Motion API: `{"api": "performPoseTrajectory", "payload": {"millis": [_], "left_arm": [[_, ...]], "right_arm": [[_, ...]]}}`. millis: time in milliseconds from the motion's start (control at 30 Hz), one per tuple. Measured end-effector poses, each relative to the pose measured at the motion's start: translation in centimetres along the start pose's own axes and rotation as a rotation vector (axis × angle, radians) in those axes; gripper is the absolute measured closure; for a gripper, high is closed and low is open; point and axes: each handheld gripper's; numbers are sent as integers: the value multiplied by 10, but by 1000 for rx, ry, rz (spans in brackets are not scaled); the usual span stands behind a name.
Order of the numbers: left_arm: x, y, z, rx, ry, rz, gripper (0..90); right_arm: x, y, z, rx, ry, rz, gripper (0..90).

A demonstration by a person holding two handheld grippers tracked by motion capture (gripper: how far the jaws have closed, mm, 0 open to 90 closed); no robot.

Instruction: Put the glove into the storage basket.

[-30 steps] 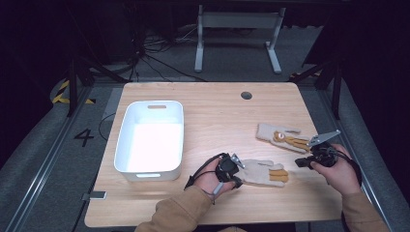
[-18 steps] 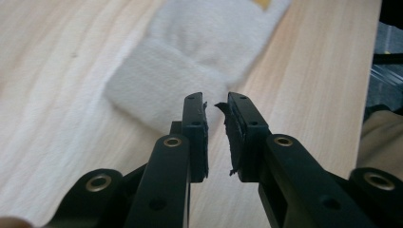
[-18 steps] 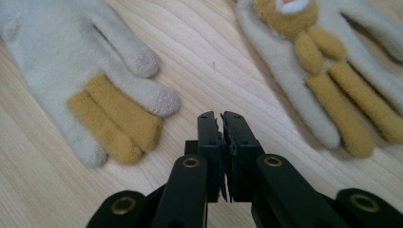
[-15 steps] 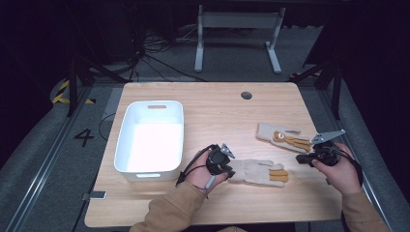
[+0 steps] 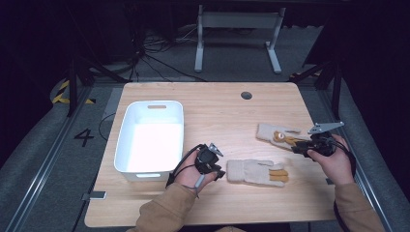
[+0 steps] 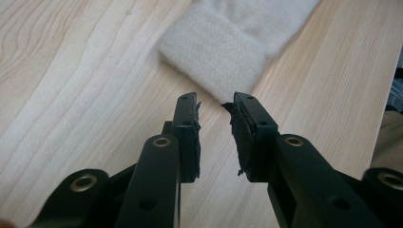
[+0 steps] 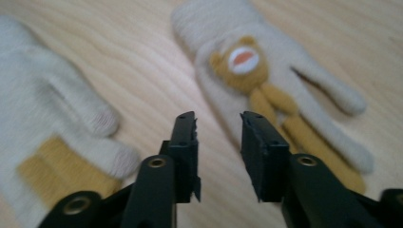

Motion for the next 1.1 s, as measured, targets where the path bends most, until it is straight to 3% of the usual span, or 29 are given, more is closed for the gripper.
{"api": "performPoseTrajectory", "payload": {"millis": [233,367,633,733,933,1100], "left_arm": [[-14,7,-3,15,34,2,712],[-19,10,-4,20,46,-1,706],[-23,9,-5,20,54,-7,698],[-23,9,-5,19,58,-10,695],[-23,8,-5,14,57,-15,695],[-23,7,-4,10,55,-16,698]], "right_arm": [[11,-24,12,-24,67,16,534],[14,-40,18,-30,76,-8,477],[13,-54,26,-46,86,8,403],[11,-59,30,-33,94,13,394],[8,-65,32,-6,68,11,415],[8,-65,31,15,55,13,529]]}}
Point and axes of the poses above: each handheld gripper's, and its own axes: y roughly backward along the jaws, x roughly out of its top, z roughly to its right, and after that the axes turned 1 degree about -x, right-handed
